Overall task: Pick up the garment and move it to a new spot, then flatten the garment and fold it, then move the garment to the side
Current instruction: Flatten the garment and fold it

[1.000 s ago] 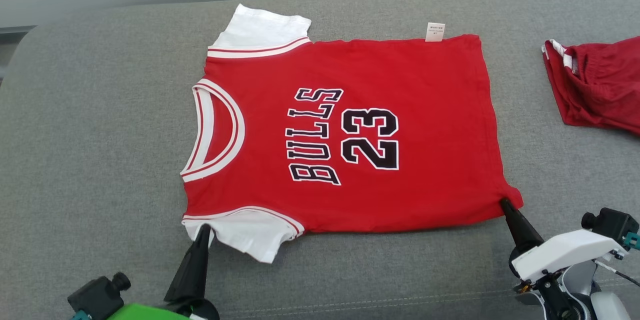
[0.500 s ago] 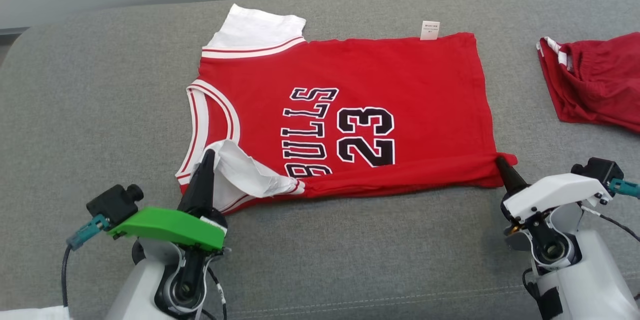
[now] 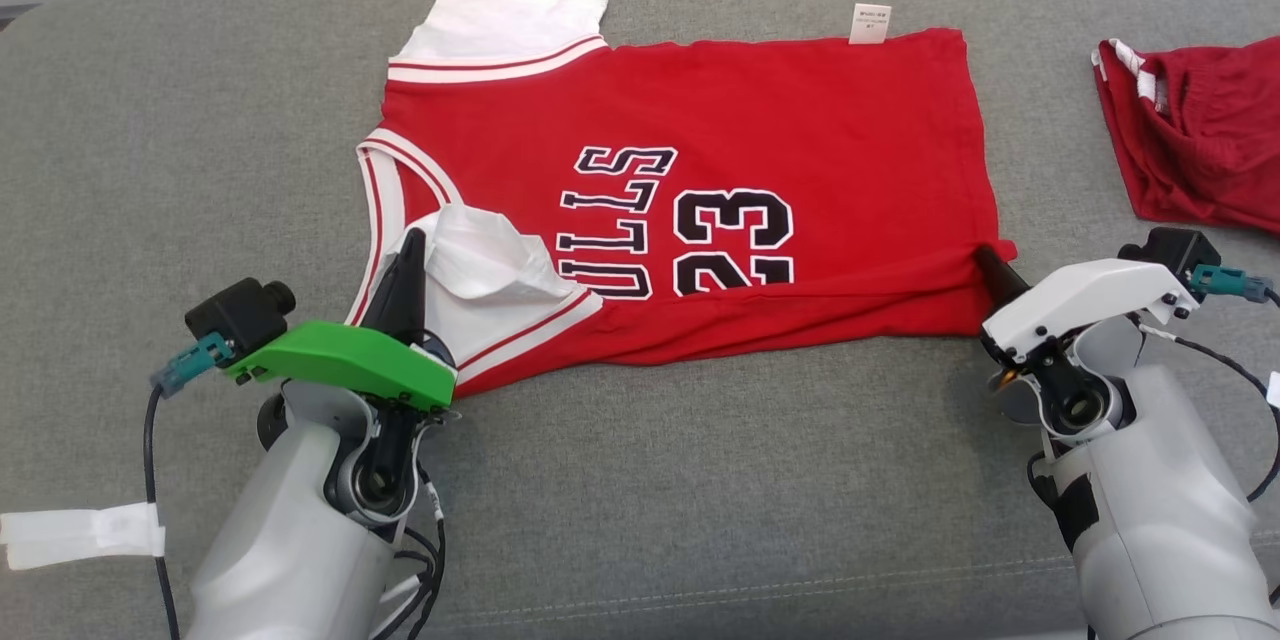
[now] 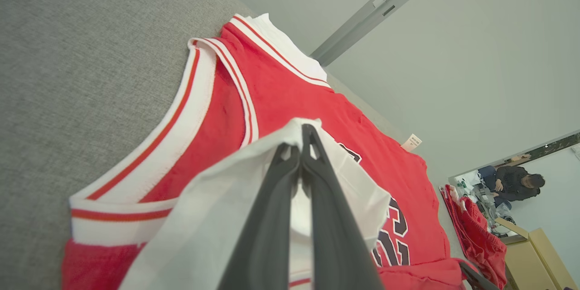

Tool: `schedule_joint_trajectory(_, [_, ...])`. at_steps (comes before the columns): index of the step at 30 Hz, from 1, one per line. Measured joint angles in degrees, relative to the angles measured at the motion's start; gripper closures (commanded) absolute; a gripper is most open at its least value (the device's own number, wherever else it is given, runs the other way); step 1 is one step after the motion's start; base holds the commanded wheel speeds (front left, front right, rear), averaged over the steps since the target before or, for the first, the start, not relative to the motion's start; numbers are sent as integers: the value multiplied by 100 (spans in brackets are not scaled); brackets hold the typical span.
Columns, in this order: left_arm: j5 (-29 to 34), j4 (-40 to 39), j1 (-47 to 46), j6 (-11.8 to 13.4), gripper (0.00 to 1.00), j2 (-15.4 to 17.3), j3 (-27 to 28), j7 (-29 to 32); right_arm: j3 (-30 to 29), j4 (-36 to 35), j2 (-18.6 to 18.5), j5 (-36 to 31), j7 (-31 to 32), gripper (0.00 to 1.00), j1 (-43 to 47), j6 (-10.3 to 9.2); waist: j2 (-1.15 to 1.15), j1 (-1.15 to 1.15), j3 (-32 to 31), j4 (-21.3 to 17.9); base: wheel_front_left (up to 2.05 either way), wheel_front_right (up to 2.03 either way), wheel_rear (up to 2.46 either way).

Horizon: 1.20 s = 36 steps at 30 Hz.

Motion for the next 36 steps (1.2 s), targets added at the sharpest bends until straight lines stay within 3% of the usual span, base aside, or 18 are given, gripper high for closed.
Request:
schedule_joint_trajectory(9, [40, 762, -589, -43, 100, -47, -133, -63, 81, 476, 1, -127, -105, 100, -497, 0, 0, 0, 223, -21, 0, 0, 0])
schedule_joint_trajectory(10, [40, 824, -634, -44, 100, -60, -144, -78, 91, 516, 1, -143, -136, 96, -546, 0, 0, 0, 247, -26, 0, 0, 0])
schedule_joint_trajectory(11, [37, 868, -667, -45, 100, -75, -162, -108, 97, 567, 2, -144, -163, 71, -601, 0, 0, 0, 268, -30, 0, 0, 0])
schedule_joint_trajectory(12, [31, 882, -697, -45, 85, -87, -179, -115, 119, 590, 1, -143, -193, 26, -643, 0, 0, 0, 288, -33, 0, 0, 0])
schedule_joint_trajectory(13, [30, 877, -723, -45, 56, -94, -204, -145, 143, 597, 1, -142, -241, 0, -681, 0, 0, 0, 307, -35, 0, 0, 0])
schedule_joint_trajectory(14, [30, 859, -748, -46, 12, -97, -231, -189, 167, 600, 1, -132, -278, 0, -726, 0, 0, 0, 324, -35, 0, 0, 0])
schedule_joint_trajectory(15, [30, 839, -763, -46, 0, -96, -250, -231, 197, 593, 0, -118, -314, 0, -761, 0, 0, 0, 339, -34, 0, 0, 0])
schedule_joint_trajectory(21, [144, 569, -759, -47, 0, -37, -278, -366, 324, 419, 0, -24, -459, 0, -793, 0, 0, 0, 375, -13, 0, 0, 0])
schedule_joint_trajectory(25, [497, 58, -633, -48, 0, 25, 167, -386, 375, 112, -10, 49, -525, 0, -708, 0, 0, 0, 366, -1, 0, 0, 0])
schedule_joint_trajectory(36, [1403, -1518, 670, -54, 0, -105, 468, -393, 277, -1165, -343, 75, -553, 0, 392, 0, 0, 0, 266, -3, 0, 0, 0])
